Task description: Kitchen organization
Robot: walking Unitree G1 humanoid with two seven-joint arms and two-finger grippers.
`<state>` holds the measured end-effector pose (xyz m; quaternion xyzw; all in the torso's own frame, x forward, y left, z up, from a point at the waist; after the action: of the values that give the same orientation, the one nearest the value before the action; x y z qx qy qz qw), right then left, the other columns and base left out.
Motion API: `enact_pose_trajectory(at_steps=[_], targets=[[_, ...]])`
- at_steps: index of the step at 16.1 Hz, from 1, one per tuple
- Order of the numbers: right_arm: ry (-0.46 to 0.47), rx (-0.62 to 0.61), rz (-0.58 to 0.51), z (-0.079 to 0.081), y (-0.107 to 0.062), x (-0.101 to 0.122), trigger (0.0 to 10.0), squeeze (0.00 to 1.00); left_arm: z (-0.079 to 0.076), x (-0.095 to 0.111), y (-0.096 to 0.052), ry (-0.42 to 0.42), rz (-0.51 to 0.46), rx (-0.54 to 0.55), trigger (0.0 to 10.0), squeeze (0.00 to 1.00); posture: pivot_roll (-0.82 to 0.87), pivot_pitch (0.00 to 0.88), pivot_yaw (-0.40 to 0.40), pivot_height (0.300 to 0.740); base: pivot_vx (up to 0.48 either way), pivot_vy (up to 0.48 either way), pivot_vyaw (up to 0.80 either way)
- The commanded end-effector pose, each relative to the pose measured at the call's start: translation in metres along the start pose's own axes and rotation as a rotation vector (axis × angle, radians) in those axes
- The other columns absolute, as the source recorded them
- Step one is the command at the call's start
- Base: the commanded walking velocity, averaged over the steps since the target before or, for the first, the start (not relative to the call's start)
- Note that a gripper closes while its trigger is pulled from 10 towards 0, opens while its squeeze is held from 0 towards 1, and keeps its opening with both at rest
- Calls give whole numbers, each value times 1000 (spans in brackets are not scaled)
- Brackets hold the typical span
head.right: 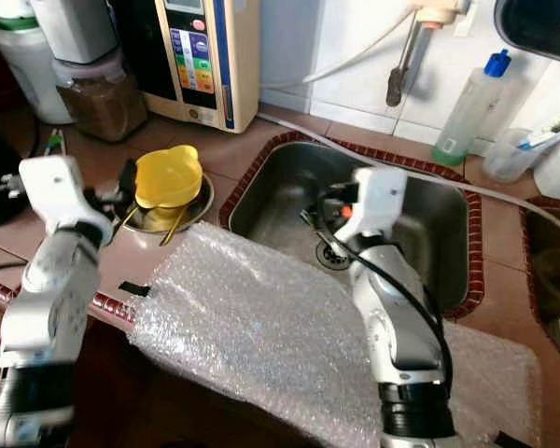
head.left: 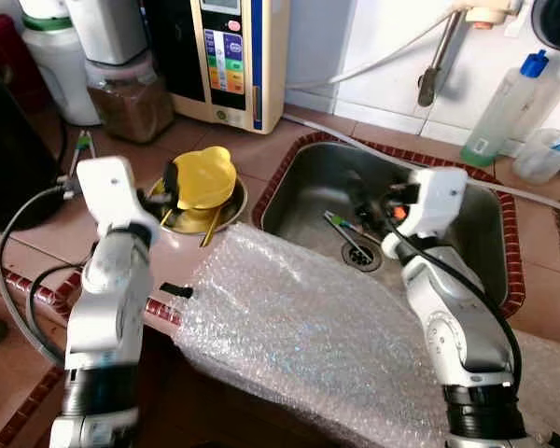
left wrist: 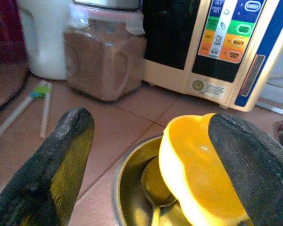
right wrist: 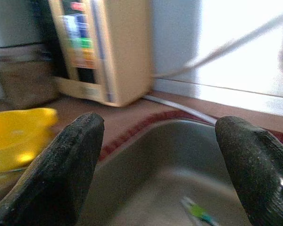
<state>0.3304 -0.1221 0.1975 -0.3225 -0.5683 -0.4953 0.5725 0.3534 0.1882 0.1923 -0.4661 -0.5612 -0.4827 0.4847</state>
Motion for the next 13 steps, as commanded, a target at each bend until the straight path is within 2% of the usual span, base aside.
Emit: enact_pose_trajectory(at_steps=[1, 4, 6, 8, 10, 12, 13], targets=[[-6, 57, -3, 10, -3, 3, 10000, 0, 0, -5, 9, -42, 25, -3, 10000, 0, -25, 106, 2, 740, 0, 0, 0], [20, 153, 5, 27, -9, 8, 10000, 0, -3, -4, 35, -91, 63, -4, 10000, 0, -50, 118, 18, 740, 0, 0, 0], [24, 209, 11, 35, -12, 10, 10000, 0, -5, -1, 40, -96, 67, -14, 10000, 0, -55, 124, 26, 740, 0, 0, 0], [28, 262, 32, 43, -16, 10, 10000, 0, -11, -7, 50, -78, 137, -44, 10000, 0, -51, 135, 32, 740, 0, 0, 0], [43, 306, 54, 50, -19, 7, 10000, 0, -15, -9, 54, -87, 159, -58, 10000, 0, -39, 153, 32, 740, 0, 0, 0], [26, 394, 94, 64, -25, 1, 10000, 0, -18, -15, 55, -58, 210, -81, 10000, 0, -34, 164, 41, 740, 0, 0, 0], [30, 404, 101, 67, -27, -1, 10000, 0, -19, -19, 55, -48, 234, -95, 7333, 0, -35, 163, 47, 740, 0, 0, 0]])
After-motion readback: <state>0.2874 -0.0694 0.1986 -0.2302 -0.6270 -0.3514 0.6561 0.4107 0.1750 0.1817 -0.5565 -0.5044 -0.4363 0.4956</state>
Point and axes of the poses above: a point about 5 cm out from each wrist's last joint towards the gripper, its own y axis pointing out of the wrist towards the gripper, its own x axis along the axis of the wrist's last joint, z = x × y, the point moved 2 cm from there along y, pointing out of the wrist towards the gripper, and after that the axes turned 4 degrees about y, right-handed, at the moved point
